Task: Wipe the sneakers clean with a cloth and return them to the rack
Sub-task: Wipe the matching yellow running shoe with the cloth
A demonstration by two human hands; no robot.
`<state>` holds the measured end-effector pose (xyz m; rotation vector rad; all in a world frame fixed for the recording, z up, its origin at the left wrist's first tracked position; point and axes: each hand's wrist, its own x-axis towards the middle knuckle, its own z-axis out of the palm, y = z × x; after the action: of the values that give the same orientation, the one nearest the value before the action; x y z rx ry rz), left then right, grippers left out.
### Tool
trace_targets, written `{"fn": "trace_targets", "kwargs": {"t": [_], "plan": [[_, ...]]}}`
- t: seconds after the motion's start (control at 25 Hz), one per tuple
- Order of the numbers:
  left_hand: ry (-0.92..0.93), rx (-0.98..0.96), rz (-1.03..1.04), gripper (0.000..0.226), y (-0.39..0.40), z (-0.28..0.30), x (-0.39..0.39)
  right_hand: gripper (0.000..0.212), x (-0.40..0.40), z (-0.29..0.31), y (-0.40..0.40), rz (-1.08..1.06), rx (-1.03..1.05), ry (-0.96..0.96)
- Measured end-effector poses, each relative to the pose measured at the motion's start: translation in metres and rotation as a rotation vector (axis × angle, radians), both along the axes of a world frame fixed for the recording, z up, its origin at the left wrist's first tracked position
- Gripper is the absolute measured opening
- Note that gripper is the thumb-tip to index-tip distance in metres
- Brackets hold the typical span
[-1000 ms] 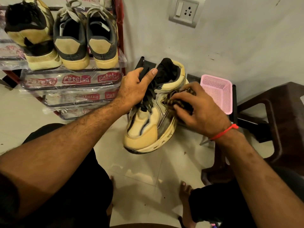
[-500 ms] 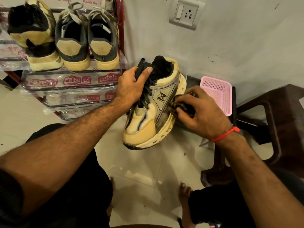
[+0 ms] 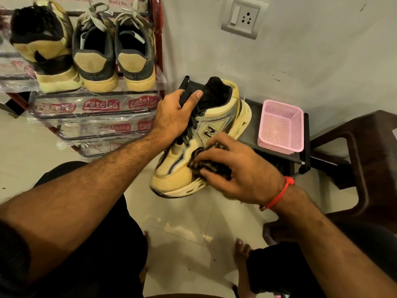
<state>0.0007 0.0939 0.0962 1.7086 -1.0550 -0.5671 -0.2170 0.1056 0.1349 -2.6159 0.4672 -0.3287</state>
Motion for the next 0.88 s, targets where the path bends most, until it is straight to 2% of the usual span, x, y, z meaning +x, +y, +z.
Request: {"fn": "trace_targets", "kwargs": {"t": [0.08, 0.16, 0.24, 0.28, 0.32, 0.44, 0.48, 0.64, 0.8, 0.88], "plan": [[-0.022, -0.007, -0.029, 0.050, 0.001, 0.002, -0.002, 0.040, 0.002, -0.002, -0.002, -0.007, -0.038, -0.009], [-0.037, -0.017, -0.080, 0.050, 0.004, 0.001, -0.008, 0.042, -0.002, 0.000, -0.023, -0.258, -0.124, -0.099], [-0.057, -0.032, -0.121, 0.047, 0.006, 0.000, -0.016, 0.049, -0.008, 0.003, -0.035, -0.532, -0.113, -0.191], [-0.069, -0.039, -0.124, 0.044, 0.006, 0.000, -0.019, 0.051, -0.006, 0.002, -0.032, -0.578, -0.101, -0.225], [-0.084, -0.042, -0.121, 0.042, 0.006, 0.001, -0.020, 0.050, -0.001, 0.000, -0.024, -0.536, -0.106, -0.236], [-0.168, -0.020, -0.147, 0.038, 0.007, 0.001, -0.021, 0.039, 0.012, -0.011, 0.002, -0.125, -0.132, -0.156], [-0.183, -0.009, -0.166, 0.038, 0.008, 0.001, -0.021, 0.038, 0.012, -0.009, 0.000, -0.066, -0.120, -0.130], [-0.149, -0.002, -0.165, 0.038, 0.007, 0.001, -0.020, 0.036, 0.003, 0.000, -0.022, -0.254, -0.140, -0.123], [-0.213, 0.024, -0.174, 0.039, 0.005, -0.003, -0.021, 0.036, 0.013, -0.001, 0.002, 0.114, -0.002, -0.081], [-0.213, 0.045, -0.221, 0.039, 0.005, -0.005, -0.023, 0.037, 0.012, -0.002, -0.004, 0.052, -0.043, -0.069]]}}
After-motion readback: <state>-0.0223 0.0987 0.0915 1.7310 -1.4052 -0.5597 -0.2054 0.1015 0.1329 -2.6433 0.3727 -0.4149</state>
